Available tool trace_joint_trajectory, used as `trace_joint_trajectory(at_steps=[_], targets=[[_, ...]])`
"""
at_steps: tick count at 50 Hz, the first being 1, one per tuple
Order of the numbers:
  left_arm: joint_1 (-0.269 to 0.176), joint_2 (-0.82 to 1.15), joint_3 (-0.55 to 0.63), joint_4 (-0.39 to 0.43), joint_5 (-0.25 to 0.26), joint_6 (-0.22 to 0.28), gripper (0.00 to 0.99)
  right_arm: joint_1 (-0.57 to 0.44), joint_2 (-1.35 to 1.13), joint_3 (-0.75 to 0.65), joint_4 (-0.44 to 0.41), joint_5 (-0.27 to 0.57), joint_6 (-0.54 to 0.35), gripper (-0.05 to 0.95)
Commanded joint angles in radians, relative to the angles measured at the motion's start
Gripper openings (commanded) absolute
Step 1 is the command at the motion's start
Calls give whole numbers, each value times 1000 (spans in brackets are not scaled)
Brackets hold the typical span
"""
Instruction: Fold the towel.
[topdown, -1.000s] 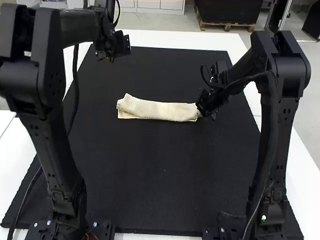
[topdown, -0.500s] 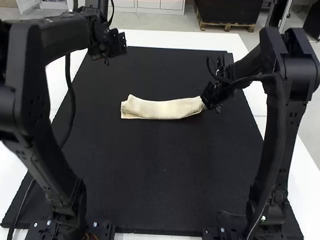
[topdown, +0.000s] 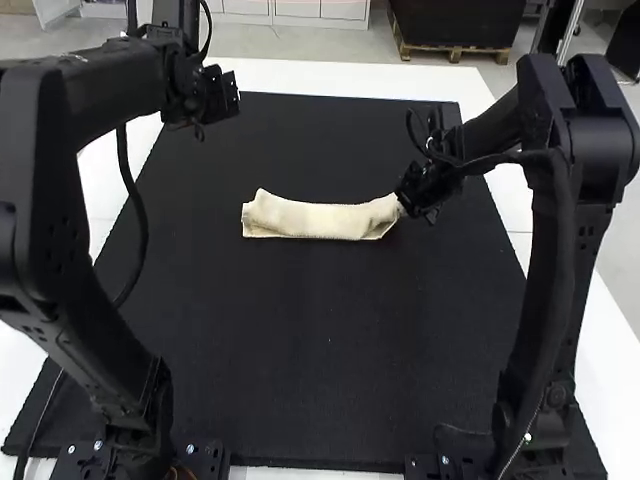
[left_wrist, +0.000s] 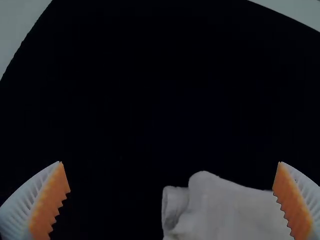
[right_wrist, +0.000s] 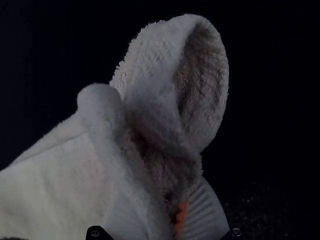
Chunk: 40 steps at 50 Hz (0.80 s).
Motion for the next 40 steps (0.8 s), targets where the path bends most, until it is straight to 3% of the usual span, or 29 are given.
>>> trace_joint_trajectory(at_steps=[1, 24, 40], targets=[[3, -39, 2, 6, -3, 18, 957, 37, -57, 52, -2, -3, -3, -8], [10, -79, -26, 0, -3, 20, 956, 130, -56, 97, -1, -7, 0, -8], [10, -91, -26, -2, -3, 20, 956, 262, -27, 166, -4, -7, 5, -8]])
